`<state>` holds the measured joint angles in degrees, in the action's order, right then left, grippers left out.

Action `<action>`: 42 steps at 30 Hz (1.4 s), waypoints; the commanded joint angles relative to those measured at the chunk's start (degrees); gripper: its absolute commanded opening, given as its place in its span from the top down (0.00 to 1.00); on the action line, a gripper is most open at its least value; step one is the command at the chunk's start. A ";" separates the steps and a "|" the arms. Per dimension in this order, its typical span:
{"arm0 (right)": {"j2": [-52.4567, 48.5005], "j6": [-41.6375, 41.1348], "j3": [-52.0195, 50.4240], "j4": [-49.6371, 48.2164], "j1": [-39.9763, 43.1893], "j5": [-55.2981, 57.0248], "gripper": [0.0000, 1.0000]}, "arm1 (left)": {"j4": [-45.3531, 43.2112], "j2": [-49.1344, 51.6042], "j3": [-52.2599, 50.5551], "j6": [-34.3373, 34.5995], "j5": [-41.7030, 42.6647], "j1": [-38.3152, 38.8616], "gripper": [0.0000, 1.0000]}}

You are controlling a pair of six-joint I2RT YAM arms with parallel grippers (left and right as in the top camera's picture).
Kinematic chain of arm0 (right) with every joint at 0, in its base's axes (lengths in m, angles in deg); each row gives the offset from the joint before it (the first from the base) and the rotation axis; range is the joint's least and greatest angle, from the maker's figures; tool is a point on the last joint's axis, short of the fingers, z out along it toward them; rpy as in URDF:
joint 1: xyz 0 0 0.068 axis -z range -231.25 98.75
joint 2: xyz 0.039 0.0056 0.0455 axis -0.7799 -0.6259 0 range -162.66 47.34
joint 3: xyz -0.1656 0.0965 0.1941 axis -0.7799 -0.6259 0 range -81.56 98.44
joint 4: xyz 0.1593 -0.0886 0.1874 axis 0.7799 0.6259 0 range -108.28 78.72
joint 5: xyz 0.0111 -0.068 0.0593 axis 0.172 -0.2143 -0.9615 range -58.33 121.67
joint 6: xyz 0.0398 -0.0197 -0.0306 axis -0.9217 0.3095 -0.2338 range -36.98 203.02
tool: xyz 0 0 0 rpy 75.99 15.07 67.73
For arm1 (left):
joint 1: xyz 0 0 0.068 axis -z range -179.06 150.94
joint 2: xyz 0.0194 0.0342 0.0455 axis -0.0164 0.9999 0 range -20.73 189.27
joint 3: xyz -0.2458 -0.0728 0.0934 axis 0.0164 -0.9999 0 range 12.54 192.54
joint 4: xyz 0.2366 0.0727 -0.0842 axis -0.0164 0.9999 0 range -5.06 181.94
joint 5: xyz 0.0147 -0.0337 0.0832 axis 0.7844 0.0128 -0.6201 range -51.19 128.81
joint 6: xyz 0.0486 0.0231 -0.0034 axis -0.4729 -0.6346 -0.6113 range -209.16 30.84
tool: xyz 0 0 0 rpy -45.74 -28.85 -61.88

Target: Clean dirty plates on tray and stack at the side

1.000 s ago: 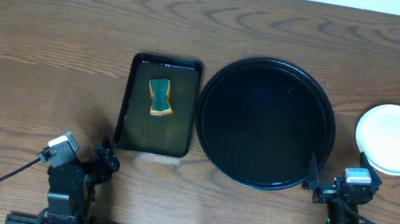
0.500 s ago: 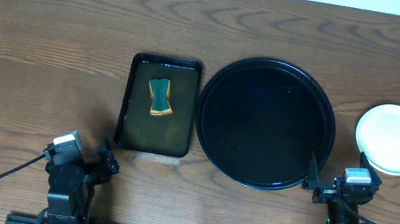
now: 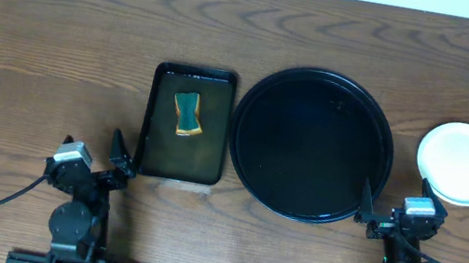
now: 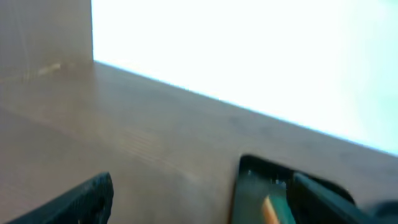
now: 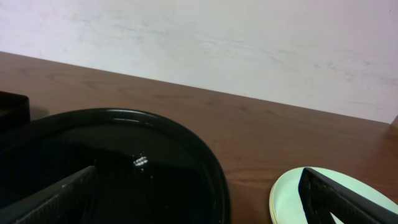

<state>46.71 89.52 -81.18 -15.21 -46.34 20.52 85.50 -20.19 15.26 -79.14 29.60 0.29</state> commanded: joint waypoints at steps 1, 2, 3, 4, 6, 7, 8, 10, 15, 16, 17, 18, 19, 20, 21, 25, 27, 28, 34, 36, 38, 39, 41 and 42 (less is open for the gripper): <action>0.33 -0.66 -0.09 0.17 -0.50 -0.72 0.01 | -3.02 -0.46 -2.49 -1.27 -0.85 -0.13 0.11; 0.33 -0.66 -0.09 0.17 -0.48 -0.72 0.01 | -3.61 -0.46 -2.49 -1.18 -0.76 -0.13 0.11; 0.33 -0.66 -0.09 0.17 -0.50 -0.72 0.01 | -4.55 -0.46 -2.49 -1.16 -0.39 -0.13 0.11; 0.33 -0.66 -0.09 0.17 -0.50 -0.72 0.01 | -5.53 -0.46 -2.49 -0.79 -0.22 -0.13 0.10; 0.33 -0.66 -0.09 0.17 -0.50 -0.72 0.01 | -7.15 -0.46 -2.49 1.14 -0.26 -0.13 0.10; 0.33 -0.66 -0.09 0.17 -0.50 -0.72 0.01 | -7.19 -0.46 -2.49 1.70 -0.26 -0.13 0.10; 0.33 -0.66 -0.09 0.20 -0.50 -0.72 0.01 | -6.97 -0.46 -2.49 2.27 -0.26 -0.13 0.11; 0.33 -0.66 -0.09 0.17 -0.50 -0.72 0.01 | -6.49 -0.46 -2.49 3.74 -0.26 -0.13 0.11; 0.33 -0.66 -0.09 0.17 -0.50 -0.72 0.01 | 0.13 -0.44 -2.49 6.97 -0.24 -0.13 0.11; 0.33 -0.66 -0.09 0.17 -0.50 -0.72 0.01 | 2.10 -0.44 -2.49 8.52 -0.24 -0.13 0.10; 0.33 -0.66 -0.09 0.17 -0.50 -0.72 0.01 | 3.21 -0.24 -2.47 8.87 0.31 -0.15 0.10; 0.33 -0.66 -0.09 0.20 -0.48 -0.72 0.01 | 3.08 0.31 -2.45 8.55 1.36 -0.15 0.10; 0.33 -0.66 -0.09 0.17 -0.50 -0.72 0.01 | 3.10 0.68 -2.45 8.52 2.12 -0.13 0.10; 0.33 -0.66 -0.09 0.17 -0.50 -0.72 0.01 | 3.10 0.87 -2.45 8.55 2.60 -0.15 0.10; 0.33 -0.66 -0.09 0.17 -0.50 -0.72 0.01 | 3.13 0.94 -2.45 8.59 3.17 -0.13 0.11; 0.33 -0.66 -0.09 0.17 -0.50 -0.72 0.01 | 3.10 0.92 -2.45 10.49 5.62 -0.13 0.11; 0.33 -0.66 -0.09 0.17 -0.50 -0.72 0.01 | 3.30 0.90 -2.45 10.45 5.60 -0.15 0.11; 0.33 -0.66 -0.09 0.17 -0.50 -0.72 0.01 | 3.30 0.74 -2.45 10.45 5.60 -0.15 0.10; 0.33 -0.66 -0.09 0.17 -0.50 -0.72 0.01 | 3.32 -0.48 -2.45 10.45 5.57 -0.15 0.10; 0.33 -0.66 -0.09 0.17 -0.50 -0.72 0.01 | 3.32 -0.48 -2.45 10.45 5.60 -0.15 0.10; 0.33 -0.66 -0.09 0.17 -0.50 -0.72 0.01 | 3.32 -0.46 -2.45 10.45 5.60 -0.15 0.10; 0.33 -0.66 -0.09 0.17 -0.50 -0.72 0.01 | 3.32 -0.46 -2.45 10.43 5.60 -0.15 0.11; 0.33 -0.66 -0.09 0.20 -0.48 -0.72 0.01 | 3.32 -0.37 -2.45 10.45 5.60 -0.15 0.10; 0.33 -0.66 -0.09 0.17 -0.50 -0.72 0.01 | 3.32 -0.35 -2.45 10.45 5.60 -0.15 0.10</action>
<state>46.71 89.52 -81.18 -15.21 -46.34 20.52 86.29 -20.00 13.78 -69.41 34.65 0.29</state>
